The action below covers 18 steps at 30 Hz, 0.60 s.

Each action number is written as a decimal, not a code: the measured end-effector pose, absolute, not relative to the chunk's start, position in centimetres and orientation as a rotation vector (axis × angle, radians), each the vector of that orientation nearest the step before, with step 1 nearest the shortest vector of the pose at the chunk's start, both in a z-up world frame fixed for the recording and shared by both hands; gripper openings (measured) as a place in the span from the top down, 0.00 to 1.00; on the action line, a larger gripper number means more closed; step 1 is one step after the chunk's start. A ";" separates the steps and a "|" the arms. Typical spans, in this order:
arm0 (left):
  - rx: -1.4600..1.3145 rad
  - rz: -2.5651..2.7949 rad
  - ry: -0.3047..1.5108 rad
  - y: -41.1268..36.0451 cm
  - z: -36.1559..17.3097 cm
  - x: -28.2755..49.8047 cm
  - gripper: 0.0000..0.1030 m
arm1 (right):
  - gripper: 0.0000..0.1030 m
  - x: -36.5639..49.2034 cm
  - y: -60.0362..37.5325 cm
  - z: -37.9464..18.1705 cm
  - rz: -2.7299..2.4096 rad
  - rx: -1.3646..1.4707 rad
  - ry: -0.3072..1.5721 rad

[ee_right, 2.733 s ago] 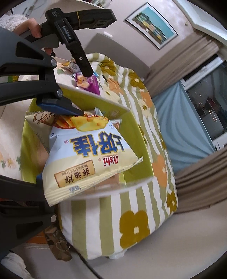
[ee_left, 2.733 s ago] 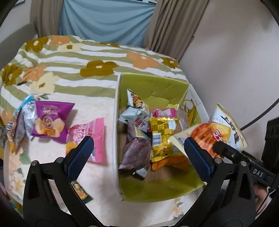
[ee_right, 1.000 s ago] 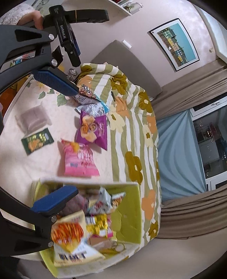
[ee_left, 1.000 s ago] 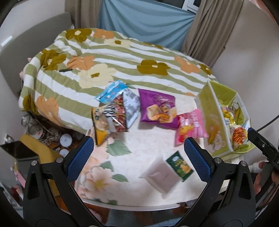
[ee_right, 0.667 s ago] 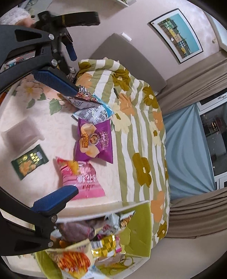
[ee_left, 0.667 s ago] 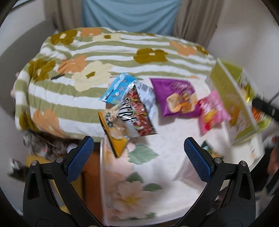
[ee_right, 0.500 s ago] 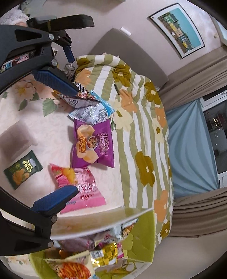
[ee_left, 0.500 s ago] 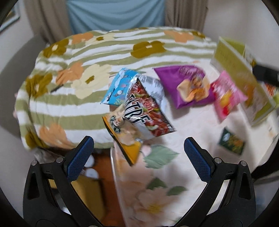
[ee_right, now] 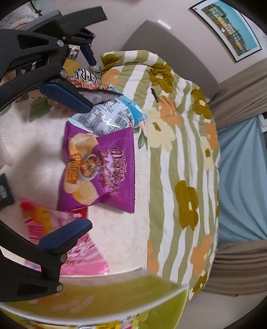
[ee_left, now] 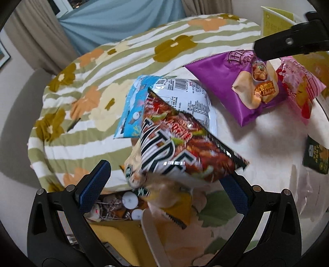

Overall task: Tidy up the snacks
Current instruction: 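Grasp the dark red TATRE bag with the left tool while the right tool grasps the purple chip bag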

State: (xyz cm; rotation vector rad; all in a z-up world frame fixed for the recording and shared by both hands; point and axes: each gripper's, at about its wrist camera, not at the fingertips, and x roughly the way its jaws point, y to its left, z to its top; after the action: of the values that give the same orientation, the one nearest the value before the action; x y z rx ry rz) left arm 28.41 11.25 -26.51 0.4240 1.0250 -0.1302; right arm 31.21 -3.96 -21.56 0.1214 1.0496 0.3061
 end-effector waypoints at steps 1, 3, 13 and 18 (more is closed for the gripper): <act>0.422 -0.132 1.034 11.1 -26.8 28.8 0.05 | 0.01 31.8 -3.9 -22.0 0.312 0.120 1.061; 0.417 -0.132 1.054 11.0 -27.1 29.3 0.11 | 0.01 32.7 -3.7 -22.6 0.314 0.119 1.077; 0.395 -0.130 1.097 11.2 -27.7 30.2 0.36 | 0.01 35.5 -3.2 -24.7 0.336 0.105 1.152; 0.375 -0.137 1.112 11.6 -27.5 30.1 0.40 | 0.01 36.4 -2.9 -25.6 0.353 0.101 1.184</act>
State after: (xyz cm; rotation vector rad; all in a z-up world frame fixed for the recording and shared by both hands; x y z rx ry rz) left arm 30.14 11.61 -27.53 0.3747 1.1116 -0.1368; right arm 36.43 -2.94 -25.58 0.1008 1.1836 0.3525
